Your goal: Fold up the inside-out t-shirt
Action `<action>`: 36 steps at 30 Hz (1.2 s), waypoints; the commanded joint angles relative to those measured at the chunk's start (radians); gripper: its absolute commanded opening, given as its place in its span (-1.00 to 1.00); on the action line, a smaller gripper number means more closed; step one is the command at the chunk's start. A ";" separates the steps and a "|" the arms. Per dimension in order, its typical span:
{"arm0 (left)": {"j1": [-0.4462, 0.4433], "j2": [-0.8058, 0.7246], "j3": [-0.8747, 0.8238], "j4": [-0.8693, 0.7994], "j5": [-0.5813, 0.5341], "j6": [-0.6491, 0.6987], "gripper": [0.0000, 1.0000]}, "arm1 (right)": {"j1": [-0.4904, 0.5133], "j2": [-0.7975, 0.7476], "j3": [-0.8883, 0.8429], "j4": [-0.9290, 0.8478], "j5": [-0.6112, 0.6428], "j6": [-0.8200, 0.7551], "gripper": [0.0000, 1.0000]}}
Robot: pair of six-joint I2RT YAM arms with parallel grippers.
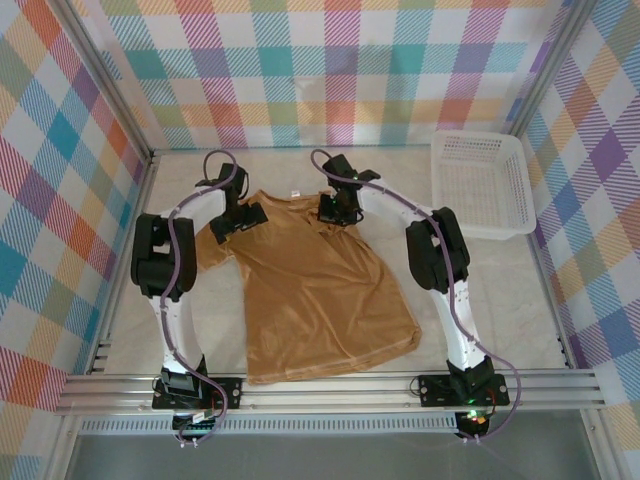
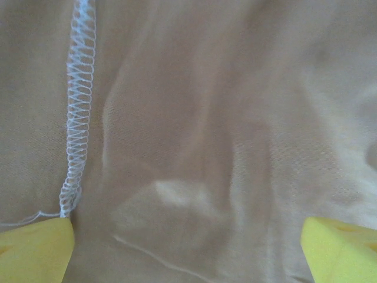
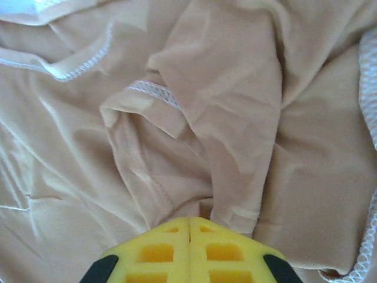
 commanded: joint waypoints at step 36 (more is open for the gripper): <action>0.043 0.015 -0.019 0.014 0.038 0.001 0.96 | 0.004 0.012 -0.062 0.000 -0.043 -0.024 -0.30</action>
